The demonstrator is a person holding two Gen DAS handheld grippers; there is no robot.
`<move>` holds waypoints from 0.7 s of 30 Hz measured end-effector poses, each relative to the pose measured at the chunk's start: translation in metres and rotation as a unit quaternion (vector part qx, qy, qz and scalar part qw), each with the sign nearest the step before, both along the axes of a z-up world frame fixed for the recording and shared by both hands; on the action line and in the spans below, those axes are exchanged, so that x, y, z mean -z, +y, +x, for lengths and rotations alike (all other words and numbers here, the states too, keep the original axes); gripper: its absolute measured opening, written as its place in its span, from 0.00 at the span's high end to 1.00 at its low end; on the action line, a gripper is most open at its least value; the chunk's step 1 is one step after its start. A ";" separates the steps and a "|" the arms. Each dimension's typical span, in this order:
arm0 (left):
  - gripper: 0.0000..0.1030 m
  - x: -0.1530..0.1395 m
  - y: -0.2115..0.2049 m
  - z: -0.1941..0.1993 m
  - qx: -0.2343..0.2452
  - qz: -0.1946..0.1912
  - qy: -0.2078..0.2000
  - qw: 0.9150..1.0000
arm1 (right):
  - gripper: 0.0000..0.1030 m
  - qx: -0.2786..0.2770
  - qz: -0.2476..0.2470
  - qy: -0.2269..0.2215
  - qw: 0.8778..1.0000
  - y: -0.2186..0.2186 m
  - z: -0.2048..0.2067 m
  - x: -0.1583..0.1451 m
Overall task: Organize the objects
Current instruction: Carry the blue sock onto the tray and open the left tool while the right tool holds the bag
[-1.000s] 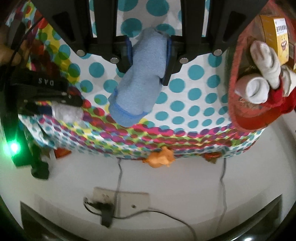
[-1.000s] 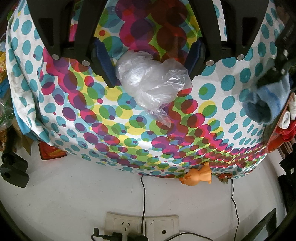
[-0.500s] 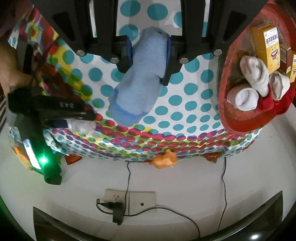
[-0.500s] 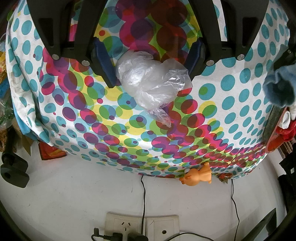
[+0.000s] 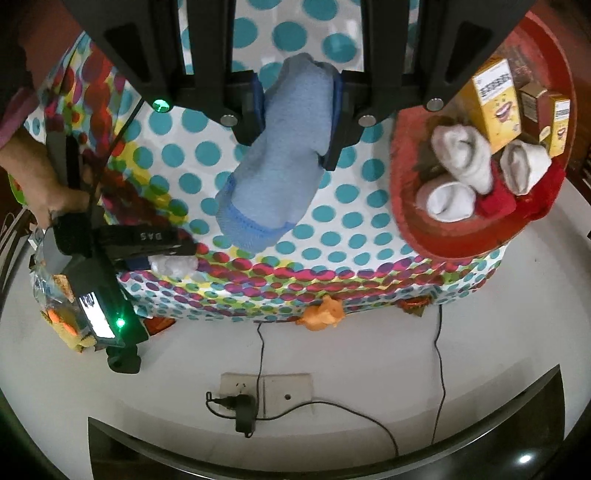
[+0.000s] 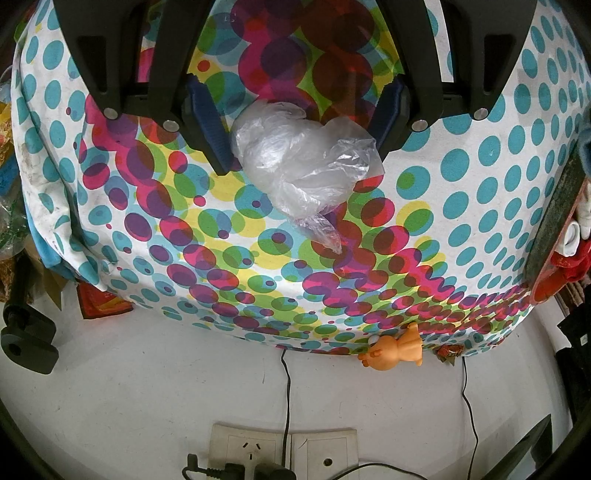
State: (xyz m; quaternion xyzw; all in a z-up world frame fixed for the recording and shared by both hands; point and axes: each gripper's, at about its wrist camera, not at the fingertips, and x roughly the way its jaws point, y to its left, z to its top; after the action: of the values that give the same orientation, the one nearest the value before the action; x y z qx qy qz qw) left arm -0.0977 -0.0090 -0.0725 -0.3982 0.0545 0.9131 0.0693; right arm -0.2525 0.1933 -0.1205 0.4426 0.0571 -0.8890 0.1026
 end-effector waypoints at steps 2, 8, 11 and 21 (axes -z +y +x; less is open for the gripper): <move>0.73 -0.006 -0.010 0.003 -0.005 0.003 -0.003 1.000 | 0.34 0.000 0.000 0.000 1.000 0.000 0.000 0.000; 0.73 -0.025 -0.040 0.008 -0.029 0.007 0.008 1.000 | 0.34 0.000 0.000 0.000 1.000 0.000 0.000 0.000; 0.73 -0.030 -0.054 0.007 -0.041 0.005 0.004 0.999 | 0.34 0.000 0.000 0.000 1.000 0.000 0.000 0.000; 0.73 -0.038 -0.111 0.008 -0.097 -0.028 0.001 0.995 | 0.34 0.000 0.000 0.000 1.000 0.000 0.000 0.001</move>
State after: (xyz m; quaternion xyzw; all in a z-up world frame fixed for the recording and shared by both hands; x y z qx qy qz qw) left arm -0.0900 -0.1195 -0.0345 -0.4025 0.0416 0.9140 -0.0305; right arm -0.2521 0.1932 -0.1210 0.4425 0.0574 -0.8891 0.1024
